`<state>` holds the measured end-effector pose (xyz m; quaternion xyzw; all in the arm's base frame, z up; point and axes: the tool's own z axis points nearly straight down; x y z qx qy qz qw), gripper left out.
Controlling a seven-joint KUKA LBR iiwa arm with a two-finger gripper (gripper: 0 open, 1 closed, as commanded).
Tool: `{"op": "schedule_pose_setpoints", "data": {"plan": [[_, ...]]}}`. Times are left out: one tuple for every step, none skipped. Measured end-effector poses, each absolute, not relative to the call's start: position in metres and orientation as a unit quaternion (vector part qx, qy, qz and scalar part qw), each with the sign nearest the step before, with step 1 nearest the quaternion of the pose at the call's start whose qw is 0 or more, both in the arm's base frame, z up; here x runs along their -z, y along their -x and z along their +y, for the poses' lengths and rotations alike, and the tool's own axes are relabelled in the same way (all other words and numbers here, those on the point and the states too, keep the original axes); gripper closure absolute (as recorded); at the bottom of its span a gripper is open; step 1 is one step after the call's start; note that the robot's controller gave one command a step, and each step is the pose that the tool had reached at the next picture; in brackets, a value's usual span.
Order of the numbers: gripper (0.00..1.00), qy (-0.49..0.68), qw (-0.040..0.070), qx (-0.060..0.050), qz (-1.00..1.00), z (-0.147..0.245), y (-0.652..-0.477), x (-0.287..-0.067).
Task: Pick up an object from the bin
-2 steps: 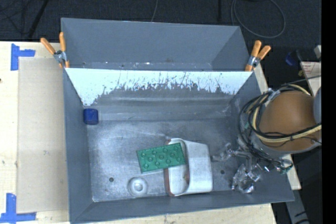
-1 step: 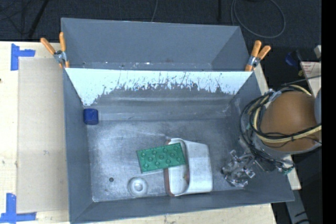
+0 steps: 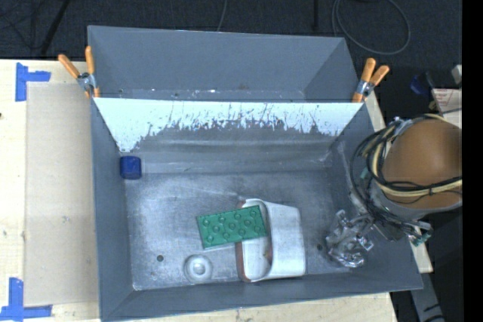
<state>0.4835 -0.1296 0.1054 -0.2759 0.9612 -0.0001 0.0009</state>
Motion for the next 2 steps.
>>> {"op": "schedule_pose_setpoints", "data": {"plan": [[1.0, 0.275, 0.0, 0.0, 0.961, -0.128, -0.484, -0.115], [1.0, 0.274, 0.001, 0.0, 0.962, -0.128, -0.485, -0.15]]}}
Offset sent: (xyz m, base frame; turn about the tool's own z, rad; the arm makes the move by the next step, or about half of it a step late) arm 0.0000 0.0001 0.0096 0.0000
